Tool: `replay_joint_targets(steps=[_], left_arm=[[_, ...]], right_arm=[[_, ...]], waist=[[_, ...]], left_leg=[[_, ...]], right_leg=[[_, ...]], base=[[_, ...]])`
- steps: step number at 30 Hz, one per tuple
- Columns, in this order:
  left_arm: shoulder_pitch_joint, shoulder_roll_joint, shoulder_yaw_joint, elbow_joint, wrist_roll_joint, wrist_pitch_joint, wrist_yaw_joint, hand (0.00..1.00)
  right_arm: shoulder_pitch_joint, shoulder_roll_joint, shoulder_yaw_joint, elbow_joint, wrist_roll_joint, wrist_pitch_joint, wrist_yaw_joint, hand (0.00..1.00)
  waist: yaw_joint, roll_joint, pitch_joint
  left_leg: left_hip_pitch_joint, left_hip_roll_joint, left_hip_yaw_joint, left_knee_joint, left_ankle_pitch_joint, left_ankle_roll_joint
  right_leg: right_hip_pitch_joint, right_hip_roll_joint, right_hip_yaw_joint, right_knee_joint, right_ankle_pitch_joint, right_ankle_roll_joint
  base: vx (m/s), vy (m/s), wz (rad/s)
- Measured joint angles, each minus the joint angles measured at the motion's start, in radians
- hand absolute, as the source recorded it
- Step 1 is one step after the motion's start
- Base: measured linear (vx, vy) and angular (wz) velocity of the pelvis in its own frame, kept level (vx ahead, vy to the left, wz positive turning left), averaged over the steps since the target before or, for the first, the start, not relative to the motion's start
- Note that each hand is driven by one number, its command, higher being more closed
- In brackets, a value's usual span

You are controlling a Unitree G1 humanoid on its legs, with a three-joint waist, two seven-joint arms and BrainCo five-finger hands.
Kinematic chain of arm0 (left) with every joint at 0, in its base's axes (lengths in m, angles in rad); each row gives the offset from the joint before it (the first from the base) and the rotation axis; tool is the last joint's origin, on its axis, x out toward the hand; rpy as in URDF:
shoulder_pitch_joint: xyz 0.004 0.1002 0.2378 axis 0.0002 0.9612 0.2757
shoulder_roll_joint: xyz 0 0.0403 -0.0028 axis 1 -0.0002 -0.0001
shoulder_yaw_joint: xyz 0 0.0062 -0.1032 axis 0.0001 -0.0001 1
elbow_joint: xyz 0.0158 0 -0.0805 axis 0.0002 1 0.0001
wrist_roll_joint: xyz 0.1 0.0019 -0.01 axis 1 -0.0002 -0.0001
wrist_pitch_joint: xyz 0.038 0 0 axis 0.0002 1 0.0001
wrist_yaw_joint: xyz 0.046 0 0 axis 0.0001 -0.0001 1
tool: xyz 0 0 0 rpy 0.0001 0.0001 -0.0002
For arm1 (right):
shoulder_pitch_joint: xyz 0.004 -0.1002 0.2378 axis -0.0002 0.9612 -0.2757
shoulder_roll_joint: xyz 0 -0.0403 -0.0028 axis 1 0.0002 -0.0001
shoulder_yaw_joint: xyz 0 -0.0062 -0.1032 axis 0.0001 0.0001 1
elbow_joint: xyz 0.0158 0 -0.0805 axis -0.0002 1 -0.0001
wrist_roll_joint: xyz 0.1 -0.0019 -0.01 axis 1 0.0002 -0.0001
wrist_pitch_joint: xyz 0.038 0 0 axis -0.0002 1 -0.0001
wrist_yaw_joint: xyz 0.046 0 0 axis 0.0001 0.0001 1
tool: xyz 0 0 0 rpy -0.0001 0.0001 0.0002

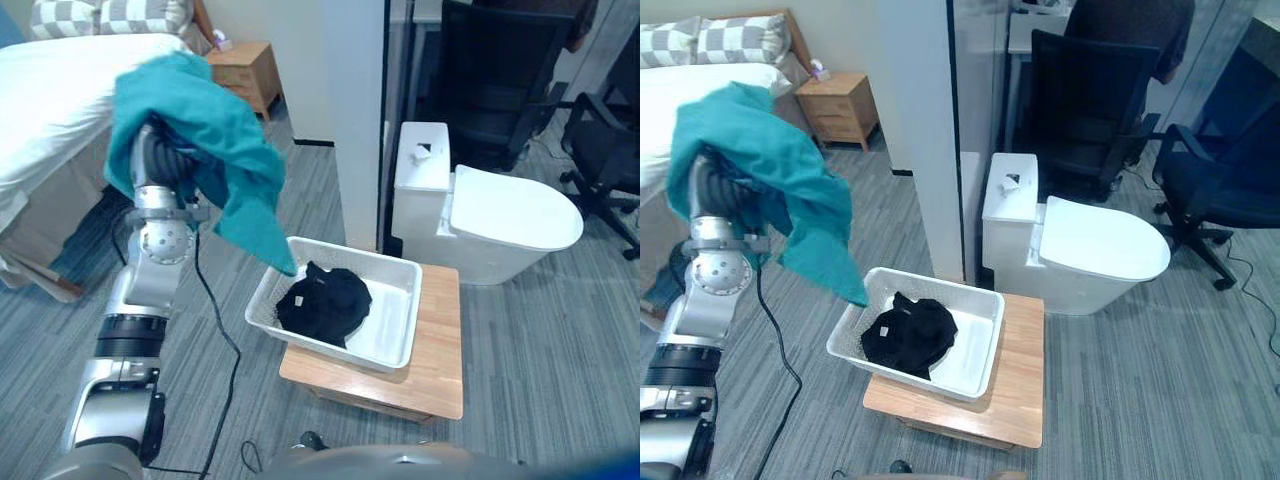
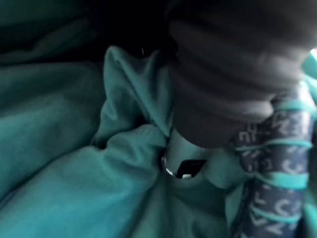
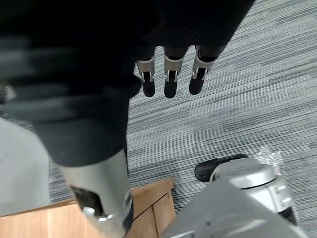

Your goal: Tidy the bed and pick cloth on bed and put in laundry

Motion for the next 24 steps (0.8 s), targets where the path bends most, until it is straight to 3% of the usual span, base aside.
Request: replay_joint_targets(steps=[6, 9, 13, 24], left_arm=[[0.043, -0.003, -0.061, 0.001, 0.031, 0.000, -0.060, 1.00], [0.047, -0.046, -0.081, 0.010, 0.031, 0.000, -0.083, 1.00], [0.106, -0.073, -0.104, 0.023, 0.031, 0.000, -0.112, 1.00], [0.257, -0.109, -0.206, 0.021, 0.032, -0.003, -0.193, 1.00]], right_arm=[[0.000, 0.000, 0.013, 0.001, 0.000, 0.000, 0.017, 0.00], [0.000, -0.001, 0.031, 0.000, -0.001, 0.000, 0.019, 0.00], [0.000, -0.003, 0.040, -0.006, -0.001, 0.000, 0.020, 0.00], [0.003, -0.001, 0.050, -0.013, -0.037, 0.000, 0.036, 0.00]], waist=[[-0.025, 0.000, 0.000], [-0.028, 0.002, 0.001], [-0.049, 0.019, 0.012], [-0.055, 0.025, 0.016]], left_leg=[[0.009, 0.012, 0.009, 0.000, 0.001, -0.001], [0.006, 0.018, 0.010, -0.005, 0.002, -0.004], [0.001, 0.018, 0.013, -0.006, -0.008, -0.016], [-0.005, 0.016, 0.039, -0.005, -0.018, -0.021]], right_leg=[[-0.008, 0.006, 0.021, -0.001, 0.007, -0.010], [-0.017, 0.006, 0.023, -0.001, 0.011, -0.014], [-0.030, 0.005, 0.033, 0.000, 0.013, -0.010], [-0.052, 0.006, 0.064, -0.014, 0.020, 0.001]], base=[[0.03, -0.037, -0.16], [-0.03, -0.021, -0.09], [-0.05, 0.021, -0.10], [0.00, 0.009, -0.08]])
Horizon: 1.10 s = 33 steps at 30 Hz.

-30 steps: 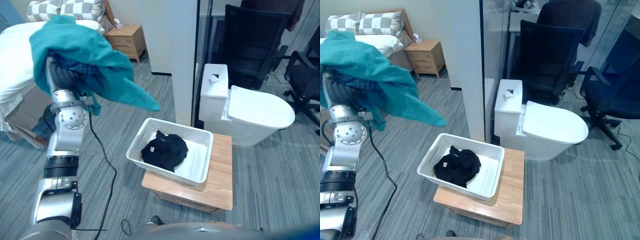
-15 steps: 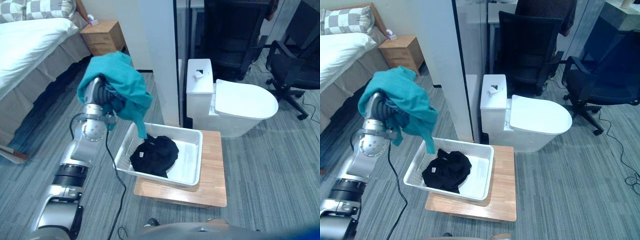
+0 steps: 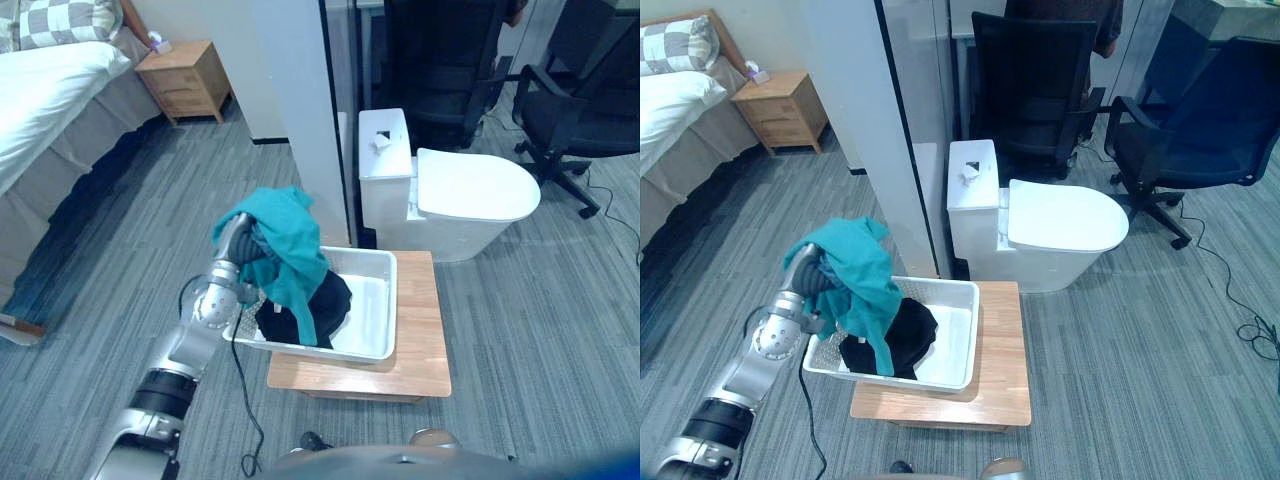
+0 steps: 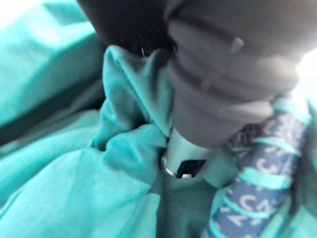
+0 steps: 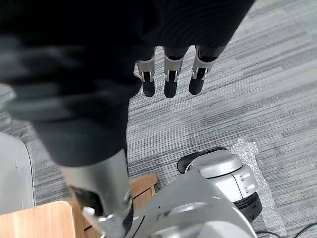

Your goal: Tidy the bed and pick cloth on bed and put in laundry

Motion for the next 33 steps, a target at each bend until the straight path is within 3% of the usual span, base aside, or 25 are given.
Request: replay_joint_targets(steps=[5, 10, 14, 22, 33], left_arm=[[0.048, -0.010, -0.037, 0.013, 0.006, 0.000, -0.023, 1.00], [0.050, -0.054, -0.056, 0.096, 0.011, 0.005, -0.033, 1.00], [0.051, -0.069, -0.059, 0.103, 0.046, 0.023, -0.036, 1.00], [0.041, -0.075, -0.020, 0.103, 0.077, 0.049, -0.037, 1.00], [-0.130, -0.066, 0.017, 0.100, 0.148, 0.105, -0.025, 1.00]], right_arm=[[-0.003, -0.003, 0.023, -0.005, -0.003, -0.001, 0.001, 0.00], [-0.008, -0.027, 0.040, -0.008, -0.003, -0.003, 0.001, 0.00], [-0.027, -0.043, 0.044, -0.008, -0.003, -0.001, 0.001, 0.00], [-0.095, -0.046, 0.049, -0.037, -0.003, 0.000, 0.001, 0.00], [-0.181, -0.038, 0.051, -0.074, -0.001, -0.001, -0.005, 0.00]], waist=[[-0.018, 0.002, 0.001], [-0.024, 0.026, 0.033], [-0.054, 0.051, 0.057], [-0.075, 0.074, 0.111], [-0.060, 0.084, 0.169]], left_leg=[[-0.005, 0.000, 0.007, 0.004, -0.002, -0.003], [-0.007, 0.002, 0.027, 0.004, -0.003, -0.004], [-0.040, 0.005, 0.030, 0.001, -0.003, -0.004], [-0.110, 0.004, 0.057, 0.005, 0.002, 0.002], [-0.238, 0.014, 0.103, 0.006, 0.023, 0.026]], right_leg=[[-0.010, 0.001, 0.010, 0.001, 0.002, 0.001], [-0.027, 0.002, 0.035, 0.002, 0.004, 0.001], [-0.072, 0.003, 0.044, 0.012, 0.008, 0.004], [-0.168, 0.000, 0.073, 0.024, 0.030, 0.012], [-0.354, 0.001, 0.131, 0.109, 0.042, 0.007]], base=[[0.06, -0.007, -0.06], [0.02, -0.001, -0.16], [-0.03, 0.007, -0.09], [-0.02, 0.022, -0.11], [-0.03, 0.021, -0.11]])
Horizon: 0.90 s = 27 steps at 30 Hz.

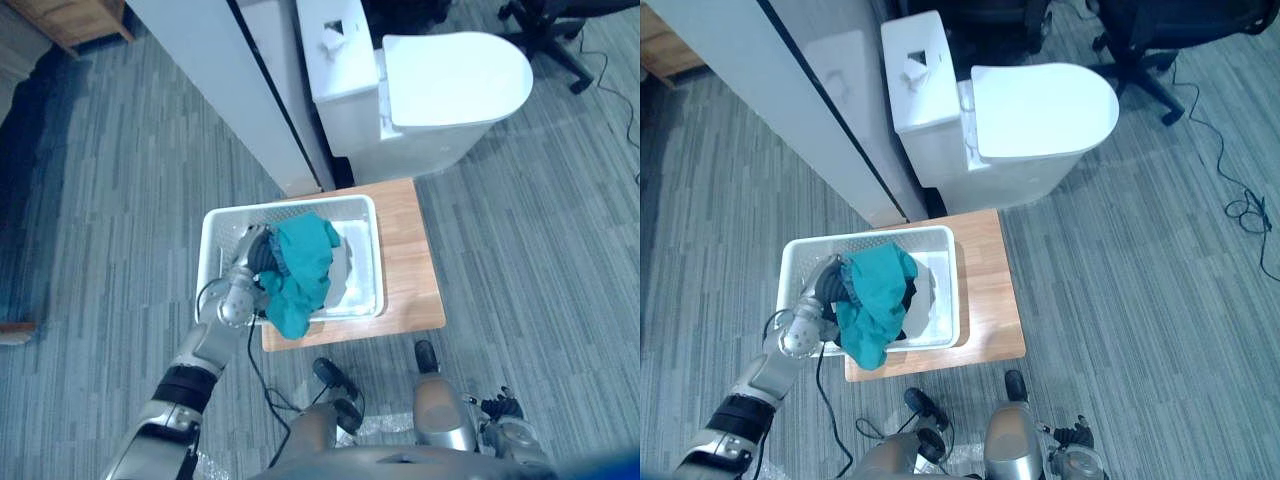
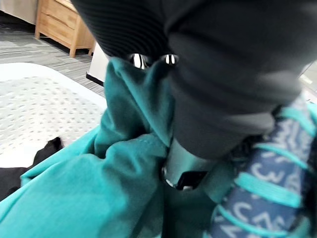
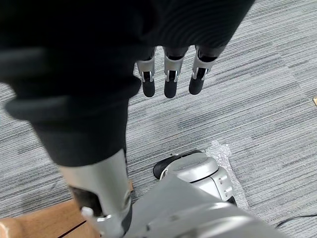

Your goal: Tidy the bed and pick cloth on bed and put in laundry

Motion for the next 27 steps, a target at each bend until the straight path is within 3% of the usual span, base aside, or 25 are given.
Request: replay_joint_targets(steps=[8, 14, 23, 24, 27], left_arm=[[0.028, 0.010, 0.138, 0.069, 0.014, 0.025, 0.065, 1.00], [0.113, 0.015, 0.139, 0.069, 0.013, 0.020, 0.077, 1.00], [0.078, 0.038, 0.168, 0.099, 0.015, 0.022, 0.081, 1.00], [0.074, 0.040, 0.174, 0.099, 0.016, 0.023, 0.085, 0.00], [0.072, 0.041, 0.190, 0.098, 0.017, 0.023, 0.102, 0.00]], right_arm=[[-0.013, 0.008, 0.014, -0.040, 0.009, 0.001, -0.020, 0.00], [-0.012, 0.007, 0.015, -0.046, 0.017, 0.001, -0.042, 0.00], [-0.062, 0.010, 0.068, -0.093, 0.045, 0.000, -0.063, 0.00], [-0.063, 0.011, 0.086, -0.111, 0.050, -0.001, -0.065, 0.00], [-0.084, 0.017, 0.121, -0.143, 0.058, -0.009, -0.075, 0.00]], waist=[[0.021, -0.004, 0.022], [0.064, -0.004, 0.024], [0.094, -0.023, 0.044], [0.096, -0.028, 0.048], [0.098, -0.038, 0.055]], left_leg=[[-0.027, 0.012, 0.031, 0.000, 0.009, -0.003], [-0.038, 0.015, 0.036, 0.000, 0.009, -0.003], [-0.084, 0.017, 0.065, 0.001, 0.013, -0.002], [-0.087, 0.017, 0.073, 0.001, 0.013, -0.002], [-0.103, 0.017, 0.095, 0.001, 0.013, -0.002]], right_leg=[[-0.046, 0.011, 0.021, 0.015, 0.005, -0.002], [-0.059, 0.013, 0.023, 0.016, 0.006, -0.003], [-0.136, 0.015, 0.047, 0.049, 0.006, -0.003], [-0.146, 0.016, 0.050, 0.055, 0.006, -0.003], [-0.174, 0.017, 0.069, 0.068, 0.006, -0.003]], base=[[-0.02, -0.010, -0.09], [0.00, -0.001, -0.01], [-0.01, 0.001, -0.08], [0.00, -0.004, -0.12], [0.00, 0.006, -0.14]])
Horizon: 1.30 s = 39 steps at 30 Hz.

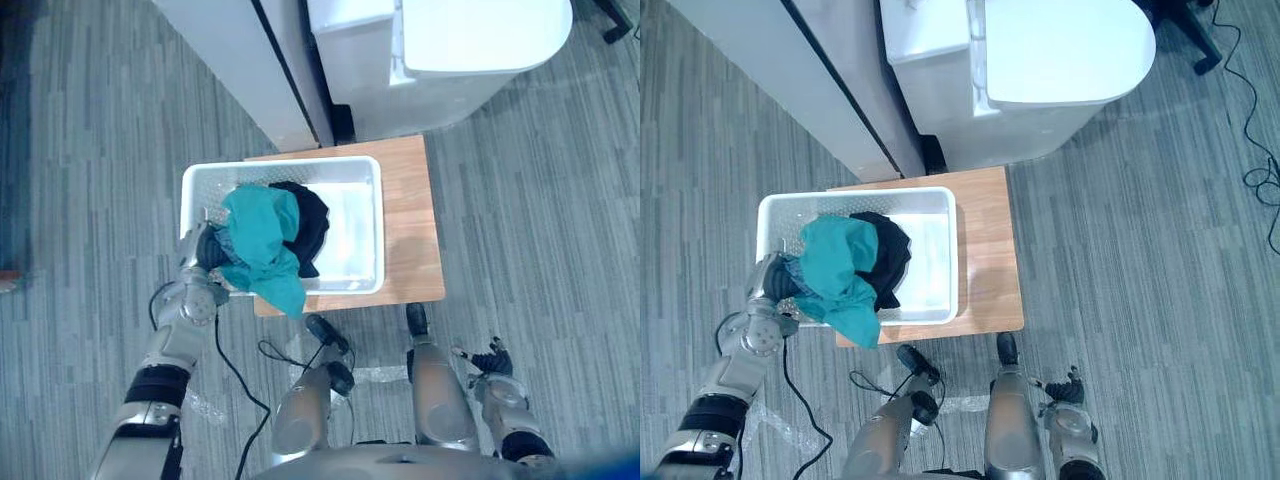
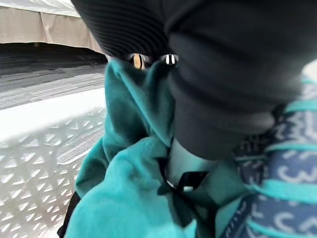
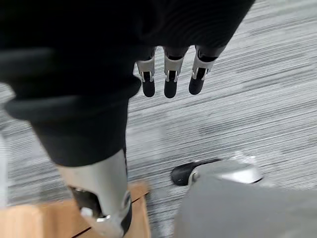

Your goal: Tidy the bed and pick cloth on bed and put in laundry

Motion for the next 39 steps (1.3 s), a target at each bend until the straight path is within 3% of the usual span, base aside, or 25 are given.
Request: replay_joint_targets(steps=[8, 14, 22, 29, 34, 39], left_arm=[[-0.048, 0.000, 0.031, 0.000, -0.001, 0.005, 0.020, 0.00], [-0.074, -0.007, 0.042, -0.013, -0.004, 0.005, 0.020, 0.00], [-0.064, -0.109, -0.020, -0.137, -0.065, -0.016, 0.025, 0.00], [0.026, -0.214, -0.063, -0.165, -0.150, -0.036, 0.019, 0.00], [0.071, -0.217, -0.072, -0.165, -0.180, -0.048, 0.018, 0.00], [0.078, -0.216, -0.052, -0.165, -0.209, -0.050, 0.019, 0.00]], right_arm=[[-0.023, 0.031, 0.056, -0.024, 0.028, -0.010, -0.016, 0.00], [-0.018, 0.033, 0.064, -0.025, 0.029, -0.011, -0.018, 0.00], [0.004, 0.035, 0.056, -0.008, 0.028, -0.010, -0.013, 0.00], [0.012, 0.037, -0.028, 0.102, 0.027, -0.009, 0.008, 0.00], [0.012, 0.028, -0.064, 0.151, 0.025, -0.006, 0.024, 0.00], [0.014, 0.008, -0.098, 0.186, 0.025, 0.007, 0.037, 0.00]], waist=[[0.024, -0.014, 0.020], [0.021, -0.015, 0.019], [0.021, -0.025, 0.006], [0.015, -0.027, -0.041], [0.000, -0.023, -0.071], [-0.003, -0.013, -0.102]], left_leg=[[-0.018, 0.014, 0.052, 0.028, -0.010, -0.008], [-0.006, 0.036, 0.083, 0.061, -0.021, -0.005], [0.066, 0.054, 0.098, 0.071, -0.021, -0.006], [0.127, 0.054, 0.053, 0.067, -0.021, -0.006], [0.150, 0.041, -0.013, 0.059, -0.020, -0.006], [0.161, 0.009, -0.069, 0.001, 0.019, -0.001]], right_leg=[[-0.018, 0.001, 0.004, 0.011, 0.000, 0.000], [0.003, 0.008, 0.001, 0.016, 0.000, 0.000], [0.090, 0.017, -0.047, 0.016, -0.001, 0.000], [0.175, 0.018, -0.081, 0.000, -0.002, -0.002], [0.231, 0.016, -0.114, -0.032, -0.004, -0.004], [0.257, 0.011, -0.146, -0.074, -0.005, -0.006]], base=[[0.01, 0.000, -0.02], [0.02, -0.009, 0.00], [0.03, -0.026, 0.07], [0.01, -0.006, 0.12], [-0.04, 0.002, 0.19], [-0.09, 0.004, 0.15]])
